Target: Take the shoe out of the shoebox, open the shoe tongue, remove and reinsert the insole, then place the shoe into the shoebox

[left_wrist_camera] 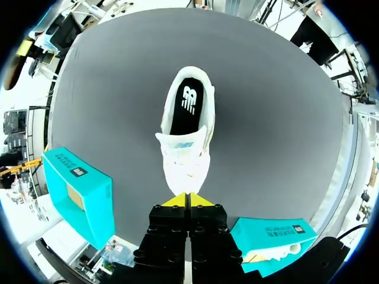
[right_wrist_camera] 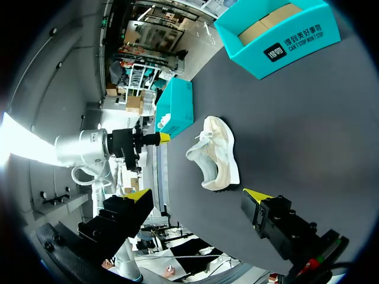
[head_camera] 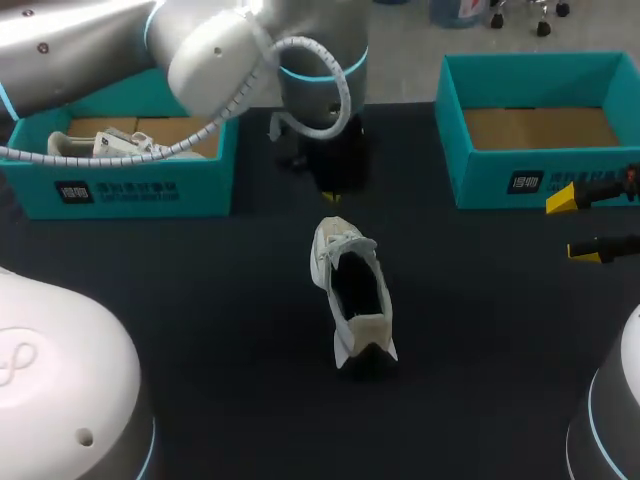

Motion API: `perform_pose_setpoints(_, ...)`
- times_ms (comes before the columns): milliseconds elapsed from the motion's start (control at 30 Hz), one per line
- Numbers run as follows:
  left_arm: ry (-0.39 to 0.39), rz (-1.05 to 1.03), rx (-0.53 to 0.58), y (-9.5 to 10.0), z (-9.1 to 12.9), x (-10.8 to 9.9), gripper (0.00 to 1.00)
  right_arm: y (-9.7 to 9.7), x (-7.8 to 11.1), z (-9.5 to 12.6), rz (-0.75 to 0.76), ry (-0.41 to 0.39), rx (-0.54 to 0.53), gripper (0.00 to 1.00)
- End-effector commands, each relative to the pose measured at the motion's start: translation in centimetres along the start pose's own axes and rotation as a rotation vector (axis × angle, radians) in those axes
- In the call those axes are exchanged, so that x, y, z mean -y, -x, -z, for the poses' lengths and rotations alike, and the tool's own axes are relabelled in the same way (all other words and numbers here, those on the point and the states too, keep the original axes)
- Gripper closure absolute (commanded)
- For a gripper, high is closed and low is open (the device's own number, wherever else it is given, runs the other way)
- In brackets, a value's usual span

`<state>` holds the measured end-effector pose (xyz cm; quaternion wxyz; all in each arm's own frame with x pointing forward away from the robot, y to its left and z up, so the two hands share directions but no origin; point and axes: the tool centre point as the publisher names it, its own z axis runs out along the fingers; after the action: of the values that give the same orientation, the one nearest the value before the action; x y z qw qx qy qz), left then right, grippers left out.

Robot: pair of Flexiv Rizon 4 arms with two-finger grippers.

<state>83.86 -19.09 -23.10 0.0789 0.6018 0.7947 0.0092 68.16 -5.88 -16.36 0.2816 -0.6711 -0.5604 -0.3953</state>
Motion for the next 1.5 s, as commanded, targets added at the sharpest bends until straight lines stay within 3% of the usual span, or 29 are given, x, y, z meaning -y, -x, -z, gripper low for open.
perform_pose_setpoints(33,-0.168,-0.012,-0.026,0.5,-1.1,-0.9,1.00,0.0,0.0,0.0,-0.002,0.000,0.003,0.00)
perform_pose_setpoints(267,-0.256,-0.030,-0.023,0.9,-3.0,-0.6,1.00,0.0,0.0,0.0,-0.002,0.000,0.003,0.00)
perform_pose_setpoints(767,-0.337,-0.080,-0.027,3.5,-7.2,2.4,1.00,0.0,0.0,0.0,-0.002,0.000,0.003,0.00)
perform_pose_setpoints(1200,-0.373,-0.126,-0.052,2.3,-8.6,5.6,1.00,0.0,0.0,0.0,-0.002,0.000,0.003,0.00)
perform_pose_setpoints(1400,-0.371,-0.131,-0.059,2.1,-8.6,6.1,1.00,0.0,0.0,0.0,-0.002,0.000,0.003,0.00)
perform_pose_setpoints(1500,-0.359,-0.110,-0.045,2.1,-8.1,5.3,1.00,0.0,0.0,0.0,-0.002,0.000,0.003,0.00)
